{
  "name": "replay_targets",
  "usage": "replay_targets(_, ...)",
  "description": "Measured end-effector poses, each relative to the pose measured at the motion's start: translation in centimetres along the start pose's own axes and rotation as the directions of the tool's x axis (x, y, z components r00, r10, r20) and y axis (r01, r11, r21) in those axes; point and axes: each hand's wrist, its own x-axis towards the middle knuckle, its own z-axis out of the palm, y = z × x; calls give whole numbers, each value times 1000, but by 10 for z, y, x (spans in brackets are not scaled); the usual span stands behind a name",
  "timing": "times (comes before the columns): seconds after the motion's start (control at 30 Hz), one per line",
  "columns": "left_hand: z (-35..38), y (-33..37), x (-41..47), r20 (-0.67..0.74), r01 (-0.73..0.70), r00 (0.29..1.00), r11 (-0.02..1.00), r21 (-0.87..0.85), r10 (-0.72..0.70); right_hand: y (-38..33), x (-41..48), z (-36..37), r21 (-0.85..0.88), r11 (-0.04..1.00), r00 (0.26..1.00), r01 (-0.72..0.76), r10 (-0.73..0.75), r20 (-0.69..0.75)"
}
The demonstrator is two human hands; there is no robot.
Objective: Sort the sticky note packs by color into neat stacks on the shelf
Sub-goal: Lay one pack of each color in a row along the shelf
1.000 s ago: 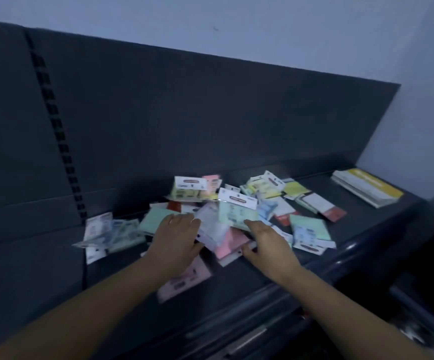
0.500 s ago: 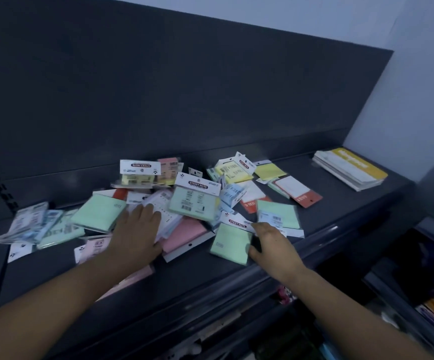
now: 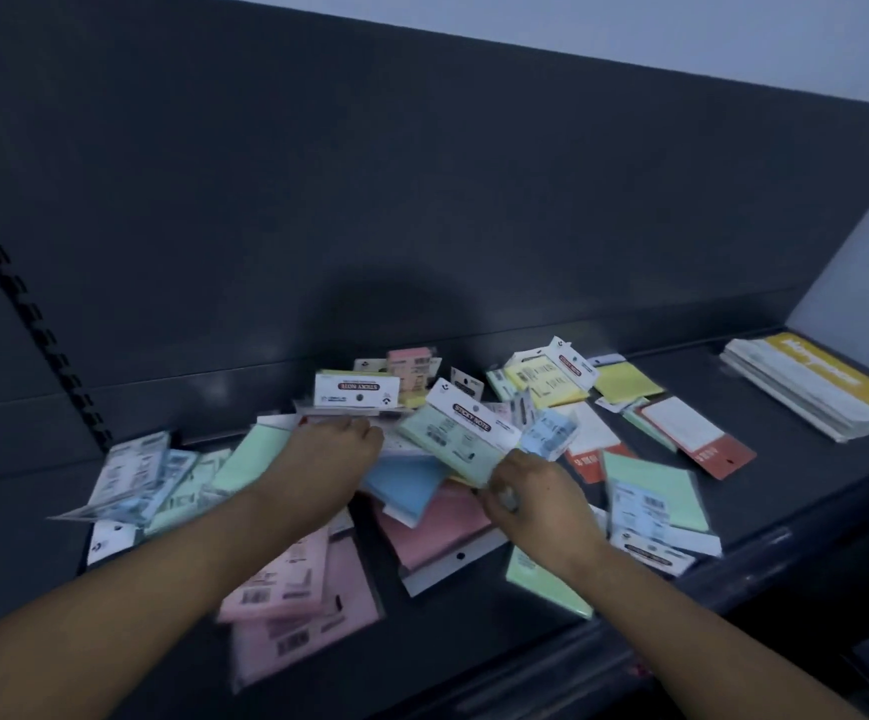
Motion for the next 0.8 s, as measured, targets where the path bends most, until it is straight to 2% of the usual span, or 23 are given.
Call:
replay_targets(0.1,-12,-18,-7,-58,18,998,1000,16,-17,-12,18,-4,41,999,993,-36,40,-107)
replay_targets(0.2,-25,-35,-19,-81,126,989,991,40,-122,-26,33,-10,94,987,958,130,-101,-269)
replay_targets(0.27,-34,-43,-31,-25,248,969,967,56,-247,-36,43,-11,98,960,915,262,-214,-341)
replay_targets(0.37,-40,-51,-49,154,356,909,913,198,-388,-52,62,-10,129,930,884,345,-275,-379)
replay_targets(0.43,-42,-52,-65,164,427,871,879,210,-463,-59,74,-6,155,914,897,375,-316,-310)
replay_targets(0.5,-38,-51,-81,107,460,868,865,198,-486,-61,83,5,172,910,925,377,-363,-110)
replay_targets(0.57,-40,-49,-91,52,490,857,843,222,-512,-55,90,17,145,914,911,380,-397,112)
replay_targets(0.6,-43,-46,-95,87,523,830,823,223,-551,-52,93,23,127,918,906,376,-393,158)
replay_targets(0.7,-46,-32,-100,174,648,703,722,244,-689,-40,100,36,97,951,938,295,-307,161)
replay_targets(0.8,-53,-17,-101,180,687,651,673,275,-738,-27,106,38,-43,934,921,354,-340,192)
